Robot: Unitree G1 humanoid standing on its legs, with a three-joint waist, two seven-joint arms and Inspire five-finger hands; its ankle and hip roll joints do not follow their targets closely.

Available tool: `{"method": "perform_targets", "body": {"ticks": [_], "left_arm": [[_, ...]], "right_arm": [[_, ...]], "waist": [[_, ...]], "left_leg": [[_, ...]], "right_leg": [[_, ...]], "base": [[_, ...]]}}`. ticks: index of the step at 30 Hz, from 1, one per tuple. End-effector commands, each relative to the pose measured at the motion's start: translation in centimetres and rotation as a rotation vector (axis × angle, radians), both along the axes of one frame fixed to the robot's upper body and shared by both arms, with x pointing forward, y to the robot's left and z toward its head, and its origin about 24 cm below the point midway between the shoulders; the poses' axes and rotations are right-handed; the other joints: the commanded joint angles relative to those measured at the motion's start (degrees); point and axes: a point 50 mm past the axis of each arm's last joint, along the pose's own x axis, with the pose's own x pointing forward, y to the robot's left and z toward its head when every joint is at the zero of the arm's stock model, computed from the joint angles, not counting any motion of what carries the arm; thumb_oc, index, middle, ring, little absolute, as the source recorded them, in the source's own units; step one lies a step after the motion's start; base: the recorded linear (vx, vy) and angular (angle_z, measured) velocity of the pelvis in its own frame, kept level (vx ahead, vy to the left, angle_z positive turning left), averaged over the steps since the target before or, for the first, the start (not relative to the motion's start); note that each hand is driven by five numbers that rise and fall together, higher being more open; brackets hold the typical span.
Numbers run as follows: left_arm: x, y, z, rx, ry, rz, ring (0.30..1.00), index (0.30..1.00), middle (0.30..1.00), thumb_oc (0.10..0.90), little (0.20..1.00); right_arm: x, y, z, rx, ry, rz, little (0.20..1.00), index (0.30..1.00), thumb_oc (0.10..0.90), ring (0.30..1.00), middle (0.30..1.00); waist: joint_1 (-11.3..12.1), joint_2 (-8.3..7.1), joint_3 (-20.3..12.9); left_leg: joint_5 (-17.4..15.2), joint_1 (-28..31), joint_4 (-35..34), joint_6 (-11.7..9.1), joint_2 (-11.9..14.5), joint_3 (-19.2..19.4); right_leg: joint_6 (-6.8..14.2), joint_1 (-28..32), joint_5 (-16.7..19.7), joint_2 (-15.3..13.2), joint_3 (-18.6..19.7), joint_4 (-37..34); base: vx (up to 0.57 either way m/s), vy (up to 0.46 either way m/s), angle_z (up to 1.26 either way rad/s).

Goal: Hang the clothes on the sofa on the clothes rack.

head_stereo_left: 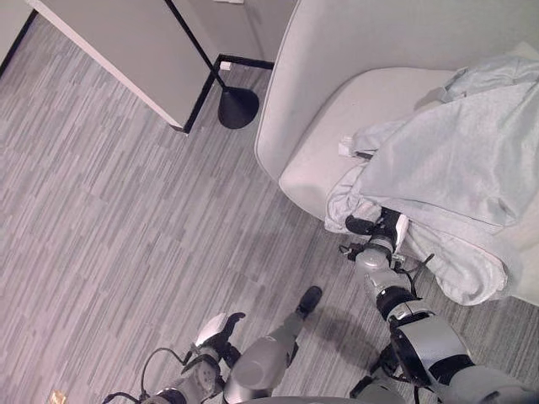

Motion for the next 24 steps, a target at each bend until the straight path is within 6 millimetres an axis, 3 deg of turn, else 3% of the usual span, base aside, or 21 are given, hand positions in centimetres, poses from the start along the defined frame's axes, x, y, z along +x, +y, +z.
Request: {"method": "perform_targets", "body": {"ticks": [1, 3, 4, 9, 14, 16, 17, 23, 24], "left_arm": [[-1.1, -1.1, -0.5, 0.05, 0.009, -0.118, 0.9, 0.9, 0.9, 0.8, 0.9], [-0.7, -1.5, -0.4, 0.045, -0.005, -0.124, 0.9, 0.9, 0.9, 0.8, 0.9], [-0.4, -1.6, -0.3, 0.041, -0.01, -0.117, 0.9, 0.9, 0.9, 0.8, 0.9], [-0.1, -0.8, -0.4, 0.047, 0.002, -0.04, 0.9, 0.9, 0.9, 0.8, 0.9], [-0.4, 0.4, -0.6, 0.031, 0.034, 0.11, 0.9, 0.9, 0.9, 0.8, 0.9], [-0.9, 1.0, -0.8, 0.006, 0.063, 0.22, 0.9, 0.9, 0.9, 0.8, 0.9], [-1.0, 1.0, -0.9, 0.006, 0.066, 0.221, 0.9, 0.9, 0.9, 0.8, 0.9], [-2.1, 1.9, -1.2, -0.011, 0.096, 0.292, 0.9, 0.9, 0.9, 0.8, 0.9], [-2.6, 2.2, -1.2, -0.017, 0.109, 0.298, 0.9, 0.9, 0.9, 0.8, 0.9]], "right_arm": [[2.2, 0.3, 4.5, -0.063, -0.186, 0.009, 0.9, 0.9, 0.8, 0.9, 0.9], [2.7, -0.1, 5.0, -0.049, -0.184, -0.011, 0.554, 0.554, 0.569, 0.554, 0.554], [2.9, -0.9, 5.1, 0.029, -0.167, -0.048, 0.3, 0.3, 0.4, 0.3, 0.3], [3.2, -2.1, 4.9, 0.17, -0.153, -0.067, 0.3, 0.3, 0.4, 0.3, 0.3], [2.8, -0.9, 3.9, 0.242, -0.167, 0.004, 0.3, 0.3, 0.4, 0.3, 0.3], [2.3, 1.0, 4.0, 0.273, -0.239, 0.113, 0.3, 0.3, 0.4, 0.3, 0.3], [2.2, 1.1, 3.9, 0.273, -0.237, 0.113, 0.3, 0.3, 0.4, 0.3, 0.3], [1.2, 1.8, 7.2, 0.284, -0.457, 0.231, 0.3, 0.3, 0.4, 0.3, 0.3], [0.6, 1.5, 8.8, 0.248, -0.534, 0.278, 0.3, 0.3, 0.4, 0.3, 0.3]], "waist": [[2.0, -1.45, -0.1], [2.3, -1.45, 0.2], [2.6, -1.53, 0.3], [3.2, -2.36, 0.3], [2.6, -4.14, -0.6], [1.7, -5.83, -1.6], [1.6, -5.83, -1.7], [0.9, -8.13, -4.4], [0.9, -9.05, -5.9]], "left_leg": [[-7.0, -1.4, 0.0, -0.3, -0.6, -0.8], [-6.7, -2.1, 0.0, -0.2, -1.0, -1.0], [-6.6, -2.4, 0.0, -0.2, -1.3, -1.2], [-6.3, -3.0, 0.0, -0.4, -1.7, -1.6], [-6.6, -2.8, 0.0, -0.6, -1.4, -1.5], [-7.0, -1.8, 0.0, -0.8, -0.5, -1.1], [-7.0, -1.8, 0.0, -0.8, -0.5, -1.1], [-7.7, 0.6, 0.0, -0.9, 1.1, -0.8], [-7.9, 1.6, 0.0, -0.8, 1.5, -0.7]], "right_leg": [[3.9, 4.0, 6.1, -8.5, -0.8, 0.7], [3.9, 3.7, 6.1, -8.6, -0.9, 0.6], [3.9, 3.6, 6.1, -8.7, -1.2, 0.5], [3.9, 3.4, 6.1, -8.8, -1.6, 0.5], [3.9, 3.7, 6.0, -8.5, -1.6, 0.6], [3.9, 4.2, 5.9, -8.3, -1.4, 0.7], [3.9, 4.3, 5.9, -8.3, -1.4, 0.7], [3.9, 6.7, 5.0, -7.8, -1.7, 0.5], [3.9, 7.8, 4.9, -7.7, -2.0, 0.4]], "base": [[0.0, 0.032, -0.01], [0.0, 0.0, 0.0], [0.0, 0.0, 0.0], [0.0, -0.008, 0.04], [0.01, -0.019, 0.04], [0.03, -0.048, -0.02], [0.03, -0.046, -0.02], [0.04, -0.05, -0.08], [0.0, 0.0, 0.0]]}}
